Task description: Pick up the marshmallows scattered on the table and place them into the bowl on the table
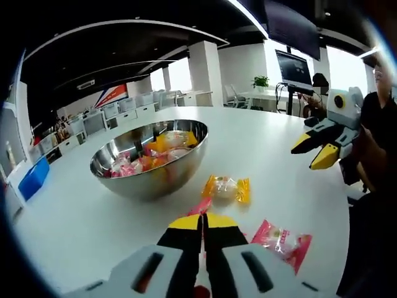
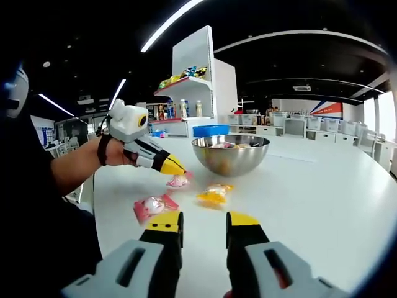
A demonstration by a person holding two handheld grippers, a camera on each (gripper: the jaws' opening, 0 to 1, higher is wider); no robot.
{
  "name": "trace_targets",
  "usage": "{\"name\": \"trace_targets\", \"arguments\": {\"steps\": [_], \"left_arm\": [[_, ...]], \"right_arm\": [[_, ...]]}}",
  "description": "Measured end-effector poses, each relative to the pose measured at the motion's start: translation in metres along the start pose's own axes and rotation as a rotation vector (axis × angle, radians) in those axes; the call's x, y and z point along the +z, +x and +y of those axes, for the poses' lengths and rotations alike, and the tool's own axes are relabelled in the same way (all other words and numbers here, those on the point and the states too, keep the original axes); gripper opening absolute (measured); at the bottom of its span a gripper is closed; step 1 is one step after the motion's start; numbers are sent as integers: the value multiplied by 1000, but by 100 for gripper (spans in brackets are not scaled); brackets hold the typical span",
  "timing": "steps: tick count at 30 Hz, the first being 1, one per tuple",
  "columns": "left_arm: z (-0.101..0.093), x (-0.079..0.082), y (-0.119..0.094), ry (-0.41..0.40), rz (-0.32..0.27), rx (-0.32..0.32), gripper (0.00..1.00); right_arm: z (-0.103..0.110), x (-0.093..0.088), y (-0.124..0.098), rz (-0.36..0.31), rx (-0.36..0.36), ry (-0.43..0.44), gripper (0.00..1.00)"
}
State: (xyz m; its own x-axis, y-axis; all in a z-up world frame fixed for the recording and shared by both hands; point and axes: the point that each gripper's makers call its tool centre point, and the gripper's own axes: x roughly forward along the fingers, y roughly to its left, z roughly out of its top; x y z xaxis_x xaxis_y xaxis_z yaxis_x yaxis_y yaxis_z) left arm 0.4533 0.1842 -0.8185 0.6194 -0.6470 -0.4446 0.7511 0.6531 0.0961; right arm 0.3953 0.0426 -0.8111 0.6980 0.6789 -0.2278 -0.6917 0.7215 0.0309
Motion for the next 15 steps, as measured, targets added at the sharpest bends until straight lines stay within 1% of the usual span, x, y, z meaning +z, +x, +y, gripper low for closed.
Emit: {"name": "trace_targets", "arguments": {"steps": [3,6,9,15], "left_arm": [[2,-1,0,5,-4,-3,1],[0,-5,1,12,11,-19,1],[0,-4,1,22,1,-19,0],[7,2,-6,22,-19,-5,0]], "right_arm": [[1,0,0,0,-1,1,27],[1,-1,0,0,0,2,27],[2,-1,0,1,0,6,27],[3,-1,1,0,4,8,27]]}}
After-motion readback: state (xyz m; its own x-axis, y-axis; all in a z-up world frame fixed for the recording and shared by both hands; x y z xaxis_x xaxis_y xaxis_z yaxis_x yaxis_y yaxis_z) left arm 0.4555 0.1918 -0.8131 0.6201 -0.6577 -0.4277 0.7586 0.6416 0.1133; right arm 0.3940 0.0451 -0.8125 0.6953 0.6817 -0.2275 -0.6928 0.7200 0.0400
